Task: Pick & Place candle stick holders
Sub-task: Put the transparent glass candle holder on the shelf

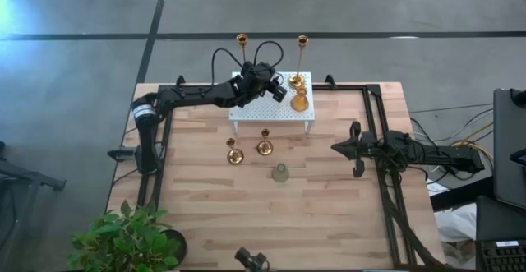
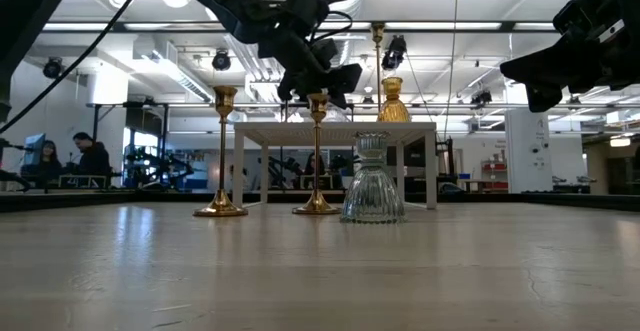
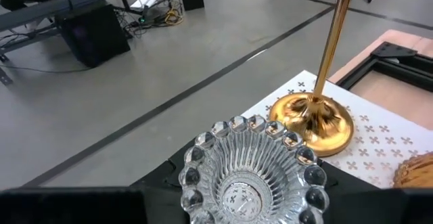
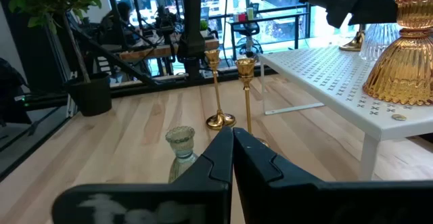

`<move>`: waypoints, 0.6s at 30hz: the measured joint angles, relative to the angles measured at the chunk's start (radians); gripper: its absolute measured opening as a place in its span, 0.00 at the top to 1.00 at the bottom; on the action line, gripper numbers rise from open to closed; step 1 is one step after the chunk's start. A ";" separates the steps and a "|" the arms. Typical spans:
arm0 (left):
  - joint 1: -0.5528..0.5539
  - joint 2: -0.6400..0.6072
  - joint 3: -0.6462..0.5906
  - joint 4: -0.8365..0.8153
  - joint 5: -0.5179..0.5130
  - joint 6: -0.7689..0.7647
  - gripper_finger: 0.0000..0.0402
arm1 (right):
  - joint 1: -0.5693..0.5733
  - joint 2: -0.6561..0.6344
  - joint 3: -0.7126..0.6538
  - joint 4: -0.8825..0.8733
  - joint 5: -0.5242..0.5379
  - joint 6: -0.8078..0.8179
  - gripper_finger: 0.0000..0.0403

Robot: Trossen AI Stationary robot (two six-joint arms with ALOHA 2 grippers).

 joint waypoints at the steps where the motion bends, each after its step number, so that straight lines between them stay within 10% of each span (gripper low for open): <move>1: 0.002 0.000 0.000 0.001 0.001 0.000 0.64 | 0.000 0.000 0.000 0.000 0.000 0.000 0.98; 18: 0.024 0.000 -0.001 0.015 0.063 0.012 0.64 | 0.000 0.000 0.000 0.000 0.000 0.000 0.98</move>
